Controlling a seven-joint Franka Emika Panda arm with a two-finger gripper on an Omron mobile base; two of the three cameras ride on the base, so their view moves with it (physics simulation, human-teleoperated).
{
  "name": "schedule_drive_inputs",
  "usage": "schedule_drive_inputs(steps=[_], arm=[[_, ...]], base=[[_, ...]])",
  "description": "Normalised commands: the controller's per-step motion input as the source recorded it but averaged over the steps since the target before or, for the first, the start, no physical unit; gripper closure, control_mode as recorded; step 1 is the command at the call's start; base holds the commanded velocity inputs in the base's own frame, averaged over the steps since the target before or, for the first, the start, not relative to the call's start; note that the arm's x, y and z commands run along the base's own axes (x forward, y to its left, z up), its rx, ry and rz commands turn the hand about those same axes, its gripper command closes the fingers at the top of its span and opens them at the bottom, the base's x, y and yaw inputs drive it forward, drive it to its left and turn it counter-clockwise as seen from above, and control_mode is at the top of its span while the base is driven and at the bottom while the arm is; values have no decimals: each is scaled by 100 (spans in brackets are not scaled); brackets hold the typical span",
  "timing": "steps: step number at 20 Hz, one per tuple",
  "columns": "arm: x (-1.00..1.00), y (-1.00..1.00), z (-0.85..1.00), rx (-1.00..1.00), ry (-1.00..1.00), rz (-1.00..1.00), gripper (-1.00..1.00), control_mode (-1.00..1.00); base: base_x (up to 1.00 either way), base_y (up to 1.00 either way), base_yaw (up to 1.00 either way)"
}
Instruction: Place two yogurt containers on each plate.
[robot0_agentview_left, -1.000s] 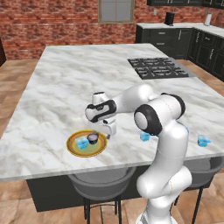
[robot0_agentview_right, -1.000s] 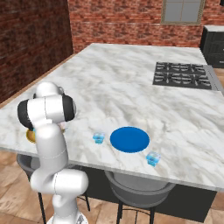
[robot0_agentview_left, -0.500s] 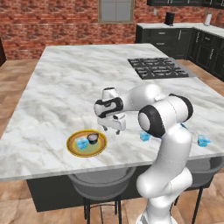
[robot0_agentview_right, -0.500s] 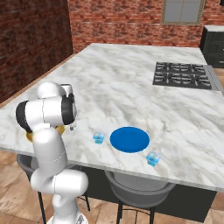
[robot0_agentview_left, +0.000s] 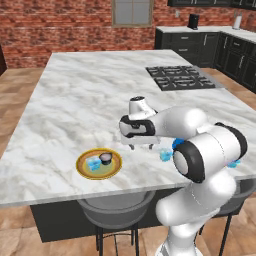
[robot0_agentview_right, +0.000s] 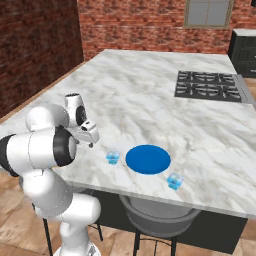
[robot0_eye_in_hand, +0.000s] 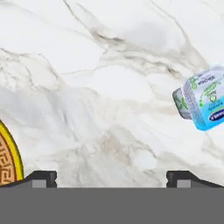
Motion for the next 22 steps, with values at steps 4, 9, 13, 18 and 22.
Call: schedule_drive_inputs(steps=[4, 9, 13, 18, 22], arm=[[-53, -55, 19, 2, -10, 68, -100, -100], [-28, -55, 16, 11, -7, 60, -100, -100], [1, -48, 13, 16, 0, 43, -100, -100], [26, -43, 1, 12, 0, 31, -100, -100], [62, -26, 0, 2, 11, 9, -100, -100]], base=[[0, 0, 0], [0, 0, 0], [0, 0, 0], [0, 0, 0], [0, 0, 0]])
